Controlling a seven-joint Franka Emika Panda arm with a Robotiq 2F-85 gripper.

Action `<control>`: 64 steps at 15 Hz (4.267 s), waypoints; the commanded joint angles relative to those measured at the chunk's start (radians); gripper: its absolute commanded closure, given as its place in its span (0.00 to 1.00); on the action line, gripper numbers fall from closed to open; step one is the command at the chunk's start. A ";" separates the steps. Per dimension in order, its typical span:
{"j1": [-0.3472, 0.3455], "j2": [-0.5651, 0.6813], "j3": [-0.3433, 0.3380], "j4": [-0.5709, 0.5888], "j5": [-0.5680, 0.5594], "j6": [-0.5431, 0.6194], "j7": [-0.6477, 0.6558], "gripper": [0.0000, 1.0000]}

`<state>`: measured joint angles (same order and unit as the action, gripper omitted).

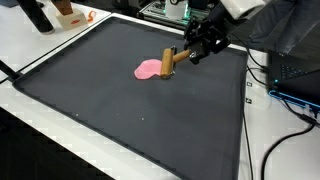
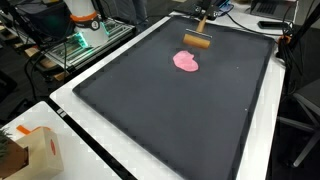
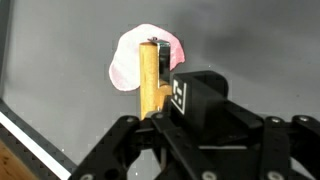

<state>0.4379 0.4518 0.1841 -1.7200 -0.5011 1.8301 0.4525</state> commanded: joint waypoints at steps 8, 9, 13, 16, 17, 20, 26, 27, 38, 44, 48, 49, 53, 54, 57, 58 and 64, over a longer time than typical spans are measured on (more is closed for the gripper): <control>-0.004 -0.010 -0.026 0.020 0.031 0.005 0.050 0.75; -0.010 -0.014 -0.026 0.015 0.038 0.012 0.045 0.75; -0.039 -0.036 -0.023 -0.005 0.080 0.063 0.009 0.75; -0.062 -0.057 -0.024 -0.022 0.120 0.103 -0.018 0.75; -0.071 -0.065 -0.024 -0.028 0.134 0.116 -0.031 0.75; -0.093 -0.088 -0.027 -0.046 0.165 0.151 -0.066 0.75; -0.153 -0.158 -0.029 -0.117 0.199 0.219 -0.199 0.75; -0.164 -0.172 -0.030 -0.132 0.200 0.228 -0.231 0.75; -0.270 -0.338 -0.022 -0.217 0.236 0.157 -0.746 0.75; -0.292 -0.449 -0.021 -0.249 0.241 0.098 -1.115 0.75; -0.284 -0.504 -0.026 -0.266 0.280 0.031 -1.356 0.75; -0.281 -0.514 -0.027 -0.270 0.293 0.015 -1.404 0.75; -0.275 -0.489 -0.028 -0.241 0.286 -0.019 -1.453 0.50; -0.274 -0.494 -0.028 -0.244 0.287 -0.035 -1.474 0.50; -0.273 -0.498 -0.027 -0.248 0.287 -0.041 -1.493 0.50; -0.273 -0.498 -0.027 -0.248 0.287 -0.041 -1.494 0.50; -0.274 -0.482 -0.029 -0.244 0.286 -0.048 -1.512 0.75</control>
<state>0.1634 -0.0469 0.1578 -1.9710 -0.2138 1.7912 -1.0440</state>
